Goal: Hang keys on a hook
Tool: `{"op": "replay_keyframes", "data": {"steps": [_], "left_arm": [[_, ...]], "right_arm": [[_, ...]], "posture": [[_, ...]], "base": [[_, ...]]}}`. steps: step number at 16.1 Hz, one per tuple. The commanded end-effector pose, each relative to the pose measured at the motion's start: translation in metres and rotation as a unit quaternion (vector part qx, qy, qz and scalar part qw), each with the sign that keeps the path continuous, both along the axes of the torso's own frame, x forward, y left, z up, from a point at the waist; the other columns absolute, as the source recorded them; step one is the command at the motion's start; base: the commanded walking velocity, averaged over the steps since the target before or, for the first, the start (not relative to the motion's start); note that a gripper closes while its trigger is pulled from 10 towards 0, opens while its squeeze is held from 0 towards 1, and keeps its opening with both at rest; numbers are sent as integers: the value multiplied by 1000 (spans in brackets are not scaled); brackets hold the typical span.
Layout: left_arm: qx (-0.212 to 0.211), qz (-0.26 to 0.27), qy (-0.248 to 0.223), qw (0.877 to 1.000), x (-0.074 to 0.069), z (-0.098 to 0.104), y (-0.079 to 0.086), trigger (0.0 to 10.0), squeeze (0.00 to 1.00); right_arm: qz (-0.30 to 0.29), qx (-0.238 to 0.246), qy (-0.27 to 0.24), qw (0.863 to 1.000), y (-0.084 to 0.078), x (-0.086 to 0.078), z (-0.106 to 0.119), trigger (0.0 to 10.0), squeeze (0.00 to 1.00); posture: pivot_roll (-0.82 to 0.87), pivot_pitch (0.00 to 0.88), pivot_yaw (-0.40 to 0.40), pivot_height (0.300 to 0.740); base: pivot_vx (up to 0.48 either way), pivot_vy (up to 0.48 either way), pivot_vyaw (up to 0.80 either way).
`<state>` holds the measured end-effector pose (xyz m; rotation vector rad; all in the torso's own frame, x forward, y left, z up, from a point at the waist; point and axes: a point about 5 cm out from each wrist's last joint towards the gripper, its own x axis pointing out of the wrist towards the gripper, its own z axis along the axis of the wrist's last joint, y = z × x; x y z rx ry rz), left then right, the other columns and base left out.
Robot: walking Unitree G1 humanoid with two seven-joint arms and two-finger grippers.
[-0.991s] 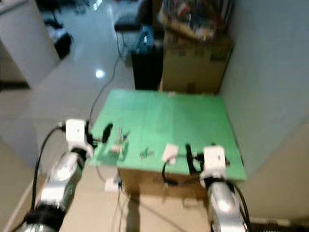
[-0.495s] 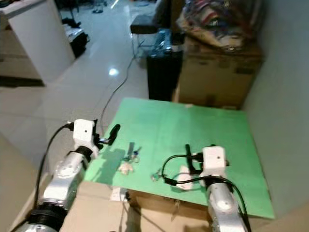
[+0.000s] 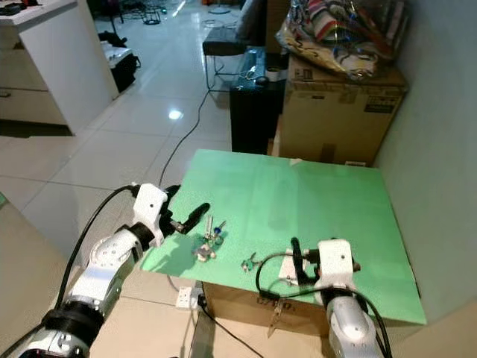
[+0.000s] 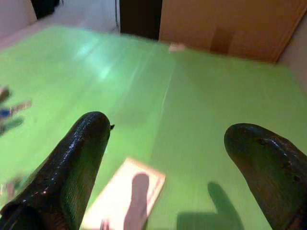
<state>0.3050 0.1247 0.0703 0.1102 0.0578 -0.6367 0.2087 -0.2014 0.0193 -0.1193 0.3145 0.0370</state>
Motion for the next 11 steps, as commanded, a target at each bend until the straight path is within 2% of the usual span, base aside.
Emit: {"op": "replay_keyframes", "data": {"steps": [1, 2, 4, 5, 7, 11], "left_arm": [[2, -17, -15, 1000, 4, 7, 1, 10000, 0], [1, -33, -22, 999, 5, 9, 1, 10000, 0], [-20, -82, 11, 996, 3, 7, 1, 10000, 0], [-17, -90, 12, 996, 3, 6, 1, 10000, 0], [-1, -91, -13, 996, 5, 9, 4, 10000, 0], [-5, -110, -39, 993, 4, 16, 6, 10000, 0]], "right_arm": [[2, 8, 18, 1000, -1, -6, -8, 10000, 0], [3, 12, 33, 999, -3, -10, -16, 10000, 0], [11, 7, 64, 998, -8, -17, -30, 10000, 0], [20, 3, 75, 997, -10, -17, -34, 10000, 0], [43, -12, 90, 995, -12, -11, -39, 10000, 0], [76, -33, 70, 994, -6, 1, -38, 10000, 0]], "posture": [[-177, 0, 80, 740], [-180, 0, 83, 740], [-181, 0, 88, 740], [-181, 0, 90, 740], [-174, 0, 96, 740], [-155, 0, 98, 740]], "base": [[0, 0, 0], [0, 0, 0], [0, 0, 0], [0, 0, 0], [0, 0, 0], [0, 0, 0]]}}
